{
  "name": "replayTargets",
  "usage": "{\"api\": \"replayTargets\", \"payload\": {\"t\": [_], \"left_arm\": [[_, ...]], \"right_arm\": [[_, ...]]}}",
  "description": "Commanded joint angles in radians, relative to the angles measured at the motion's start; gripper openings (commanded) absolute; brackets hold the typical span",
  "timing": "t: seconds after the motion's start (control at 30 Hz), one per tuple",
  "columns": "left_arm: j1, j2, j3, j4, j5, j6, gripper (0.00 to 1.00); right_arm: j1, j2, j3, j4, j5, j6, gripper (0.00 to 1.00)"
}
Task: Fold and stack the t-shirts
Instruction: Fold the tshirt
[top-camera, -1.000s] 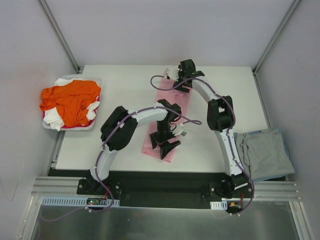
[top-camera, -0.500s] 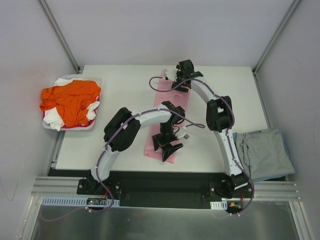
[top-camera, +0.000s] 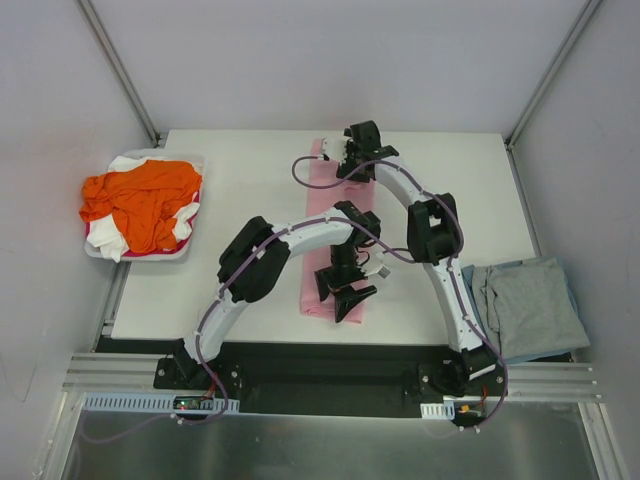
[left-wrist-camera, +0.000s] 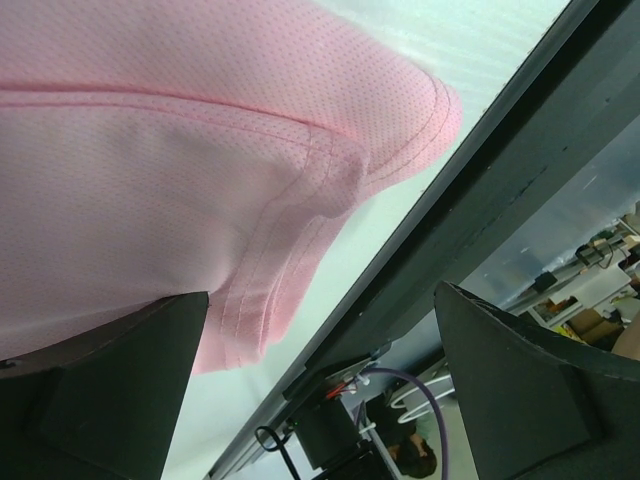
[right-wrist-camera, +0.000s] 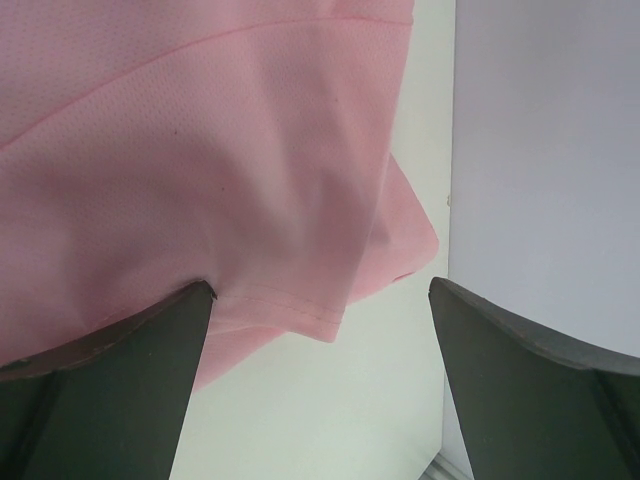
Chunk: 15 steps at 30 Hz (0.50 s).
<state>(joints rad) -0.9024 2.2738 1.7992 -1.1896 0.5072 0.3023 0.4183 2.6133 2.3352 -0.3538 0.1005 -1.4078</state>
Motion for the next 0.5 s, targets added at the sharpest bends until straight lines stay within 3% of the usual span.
{"api": "replayTargets", "payload": {"t": [0.0, 0.33, 0.47], "left_arm": [[-0.026, 0.043, 0.043, 0.074, 0.034, 0.040, 0.99], [-0.029, 0.020, 0.042, 0.093, 0.010, 0.029, 0.99], [-0.029, -0.034, 0.019, 0.136, -0.061, 0.023, 0.99]], "right_arm": [[0.017, 0.056, 0.006, -0.045, -0.022, -0.003, 0.96], [0.011, 0.018, -0.048, -0.007, -0.005, 0.010, 0.96], [0.005, -0.022, -0.089, 0.021, -0.002, 0.039, 0.96]]}}
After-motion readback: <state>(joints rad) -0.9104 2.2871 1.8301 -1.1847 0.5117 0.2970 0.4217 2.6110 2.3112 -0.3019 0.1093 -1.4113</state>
